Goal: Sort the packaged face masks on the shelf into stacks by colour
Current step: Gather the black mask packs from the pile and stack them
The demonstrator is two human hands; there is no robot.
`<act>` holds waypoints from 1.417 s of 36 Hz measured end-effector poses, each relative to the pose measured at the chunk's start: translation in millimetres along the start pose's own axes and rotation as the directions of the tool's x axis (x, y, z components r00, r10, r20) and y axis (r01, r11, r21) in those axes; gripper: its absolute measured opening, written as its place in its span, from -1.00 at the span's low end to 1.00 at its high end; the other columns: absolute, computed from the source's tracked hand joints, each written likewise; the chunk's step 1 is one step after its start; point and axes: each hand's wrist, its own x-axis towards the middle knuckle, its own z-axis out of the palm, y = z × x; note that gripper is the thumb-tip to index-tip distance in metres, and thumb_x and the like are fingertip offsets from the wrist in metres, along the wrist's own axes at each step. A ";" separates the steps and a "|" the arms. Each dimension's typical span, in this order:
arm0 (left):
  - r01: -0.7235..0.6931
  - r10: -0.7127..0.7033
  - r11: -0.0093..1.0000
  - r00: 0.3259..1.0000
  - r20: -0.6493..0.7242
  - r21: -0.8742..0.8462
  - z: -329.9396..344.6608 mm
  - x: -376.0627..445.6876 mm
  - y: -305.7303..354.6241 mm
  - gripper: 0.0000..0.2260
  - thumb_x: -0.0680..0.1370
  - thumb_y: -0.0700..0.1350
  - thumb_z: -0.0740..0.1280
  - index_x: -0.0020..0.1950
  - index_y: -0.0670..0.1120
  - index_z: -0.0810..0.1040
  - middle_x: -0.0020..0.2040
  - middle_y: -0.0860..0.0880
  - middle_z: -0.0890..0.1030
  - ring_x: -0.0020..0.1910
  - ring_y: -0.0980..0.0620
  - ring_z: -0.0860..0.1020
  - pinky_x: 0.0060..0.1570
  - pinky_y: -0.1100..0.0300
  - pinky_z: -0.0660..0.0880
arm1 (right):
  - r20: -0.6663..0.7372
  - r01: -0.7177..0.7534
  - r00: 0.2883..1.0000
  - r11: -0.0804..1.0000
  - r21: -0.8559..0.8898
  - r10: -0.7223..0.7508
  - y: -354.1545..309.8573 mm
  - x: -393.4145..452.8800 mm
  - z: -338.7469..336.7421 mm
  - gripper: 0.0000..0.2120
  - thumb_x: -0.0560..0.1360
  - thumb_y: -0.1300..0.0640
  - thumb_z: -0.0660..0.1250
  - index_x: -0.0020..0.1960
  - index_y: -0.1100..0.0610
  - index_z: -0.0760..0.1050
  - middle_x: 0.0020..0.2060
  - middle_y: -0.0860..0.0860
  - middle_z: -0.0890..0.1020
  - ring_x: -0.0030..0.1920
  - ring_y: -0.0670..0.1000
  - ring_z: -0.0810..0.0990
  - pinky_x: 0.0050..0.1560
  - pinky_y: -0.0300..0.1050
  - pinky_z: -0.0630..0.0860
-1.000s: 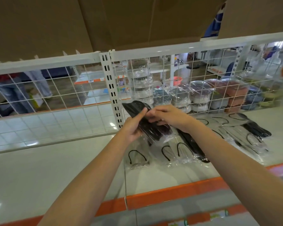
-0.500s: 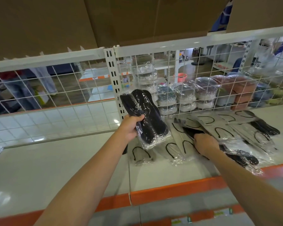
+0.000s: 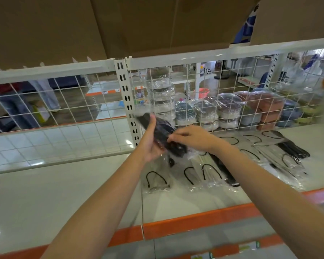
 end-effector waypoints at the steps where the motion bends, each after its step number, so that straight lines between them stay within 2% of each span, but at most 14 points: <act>1: -0.028 0.029 0.999 0.999 -0.022 0.029 0.1 -1.9 1.3 -0.45 0.42 0.18 0.32 0.23 -0.19 0.50 0.14 -0.23 0.60 0.09 -0.15 0.59 0.10 -0.03 0.52 | 0.052 0.006 0.999 0.999 0.046 -0.008 -4.3 -0.4 1.4 -0.68 0.60 -0.08 0.15 0.10 0.03 0.61 0.01 -0.05 0.63 -0.01 -0.09 0.54 0.09 -0.21 0.41; 4: -0.104 0.122 0.989 0.976 -0.183 0.102 -7.5 -2.6 4.2 -0.79 0.56 -0.22 0.29 0.18 -0.23 0.51 -0.02 -0.17 0.63 -0.09 -0.08 0.62 -0.12 0.07 0.55 | -0.021 0.005 1.000 0.965 0.263 0.000 -4.3 7.0 7.7 -0.74 0.59 0.01 0.20 0.10 0.07 0.62 0.07 -0.01 0.65 0.11 -0.03 0.58 0.22 -0.14 0.45; 8: -0.171 0.192 0.979 0.954 -0.230 0.110 -22.0 -12.7 11.8 -0.84 0.56 -0.30 0.26 0.12 -0.21 0.52 -0.10 -0.12 0.64 -0.14 -0.04 0.62 -0.13 0.07 0.56 | -0.250 -0.052 0.958 0.946 0.320 0.138 10.2 23.7 19.1 -0.64 0.50 0.11 0.37 0.26 0.16 0.45 0.13 0.06 0.56 0.14 0.02 0.52 0.26 -0.07 0.44; 12: -0.235 0.283 0.943 0.938 -0.198 0.234 -38.4 -22.6 18.8 -0.89 0.55 -0.30 0.29 0.02 -0.17 0.57 -0.18 -0.04 0.69 -0.17 0.03 0.65 -0.06 0.10 0.57 | -0.091 -0.099 0.977 0.787 0.609 0.194 10.9 33.9 39.1 -0.43 0.45 0.15 0.43 0.38 0.19 0.29 0.13 0.06 0.48 0.12 0.00 0.49 0.12 -0.16 0.44; 15: -0.226 0.357 0.854 0.910 -0.211 0.469 -52.0 -31.5 18.3 -0.77 0.51 -0.27 0.36 0.17 -0.20 0.56 0.06 -0.14 0.65 0.04 -0.07 0.61 0.13 0.05 0.51 | -0.053 -0.102 0.978 0.687 0.719 0.201 7.1 43.3 64.2 -0.51 0.44 0.34 0.39 0.32 0.23 0.32 0.05 0.15 0.54 -0.01 0.00 0.54 -0.01 -0.18 0.51; 19: -0.171 0.387 0.726 0.902 -0.189 0.666 -74.6 -44.7 4.3 -0.78 0.45 -0.26 0.43 0.08 -0.17 0.57 -0.08 -0.06 0.62 -0.15 0.08 0.58 -0.12 0.28 0.52 | -0.054 -0.069 0.988 0.717 0.694 0.147 5.0 53.0 106.3 -0.56 0.39 0.54 0.31 0.21 0.28 0.35 -0.07 0.17 0.55 -0.14 -0.04 0.58 -0.07 -0.17 0.55; 25: -0.123 0.388 0.735 0.883 -0.265 0.667 -98.6 -52.1 -11.3 -0.76 0.39 -0.22 0.50 0.02 -0.07 0.57 -0.07 -0.03 0.64 -0.03 -0.02 0.61 -0.03 0.17 0.54 | 0.045 -0.116 0.992 0.757 0.643 0.114 4.0 53.4 139.8 -0.70 0.43 0.48 0.31 0.05 0.18 0.39 -0.19 0.00 0.55 -0.08 0.00 0.53 -0.11 -0.26 0.49; 29: -0.203 0.403 0.865 0.827 -0.393 0.460 -97.2 -51.1 -1.6 -0.82 0.47 -0.20 0.41 0.07 -0.14 0.57 -0.02 -0.10 0.65 0.03 -0.09 0.59 0.04 0.10 0.52 | 0.042 -0.161 0.983 0.728 0.667 0.179 0.8 57.7 138.0 -0.81 0.43 0.30 0.41 -0.06 0.16 0.43 -0.20 0.01 0.55 -0.15 -0.03 0.54 -0.10 -0.21 0.46; 33: -0.380 0.300 0.919 0.850 -0.433 -0.109 -100.0 -49.8 25.3 -0.73 0.51 -0.26 0.35 0.20 -0.23 0.51 0.15 -0.20 0.60 0.14 -0.17 0.56 0.14 -0.09 0.49 | 0.080 -0.237 0.950 0.530 0.815 0.302 5.3 60.2 130.7 -0.44 0.21 -0.06 0.57 0.06 0.14 0.43 -0.02 0.06 0.57 0.00 0.05 0.58 0.10 0.09 0.54; 39: -0.393 0.303 0.900 0.875 -0.378 -0.189 -100.9 -60.9 42.0 -0.68 0.53 -0.23 0.32 0.27 -0.25 0.47 0.20 -0.23 0.57 0.18 -0.19 0.54 0.17 -0.11 0.47 | 0.186 -0.206 0.974 0.160 0.965 0.130 -27.6 67.8 117.8 -0.81 0.48 0.31 0.34 0.09 0.21 0.48 -0.04 0.12 0.64 -0.14 0.02 0.63 -0.25 -0.15 0.58; 43: -0.474 0.392 0.877 0.801 -0.452 -0.080 -122.8 -81.7 56.9 -0.80 0.49 -0.32 0.34 0.10 -0.18 0.51 0.06 -0.17 0.61 0.04 -0.10 0.57 0.01 0.05 0.53 | 0.055 -0.130 0.975 0.358 0.925 0.214 -43.4 78.4 110.3 -0.73 0.45 0.35 0.36 0.14 0.21 0.50 0.04 0.11 0.62 0.04 0.09 0.60 0.15 0.06 0.54; 45: -0.503 0.497 0.854 0.717 -0.490 0.130 -143.4 -95.3 63.4 -0.83 0.49 -0.35 0.33 0.00 -0.12 0.49 -0.07 -0.10 0.59 -0.09 -0.02 0.57 -0.09 0.17 0.53 | -0.016 -0.083 0.981 0.489 0.868 0.195 -44.4 78.3 106.1 -0.77 0.47 0.35 0.34 0.08 0.14 0.50 -0.04 0.03 0.62 -0.02 0.02 0.59 0.04 -0.07 0.54; 47: -0.418 0.578 0.812 0.673 -0.461 0.408 -164.2 -108.8 62.4 -0.75 0.47 -0.34 0.38 0.09 -0.11 0.49 -0.07 -0.07 0.59 -0.09 0.01 0.57 -0.05 0.18 0.53 | -0.077 -0.043 0.984 0.630 0.775 0.162 -41.5 80.5 106.7 -0.78 0.47 0.34 0.35 0.08 0.16 0.50 -0.04 0.05 0.61 -0.04 0.03 0.58 -0.03 -0.14 0.52; 51: -0.095 0.542 0.646 0.756 -0.367 0.758 -186.4 -119.3 43.9 -0.70 0.40 -0.36 0.45 0.07 -0.12 0.51 -0.07 -0.12 0.56 -0.07 -0.03 0.52 0.00 0.09 0.50 | -0.086 -0.017 0.993 0.838 0.545 0.076 -48.3 82.7 116.5 -0.75 0.46 0.26 0.37 0.14 0.24 0.51 0.03 0.16 0.61 0.07 0.13 0.57 0.18 0.04 0.48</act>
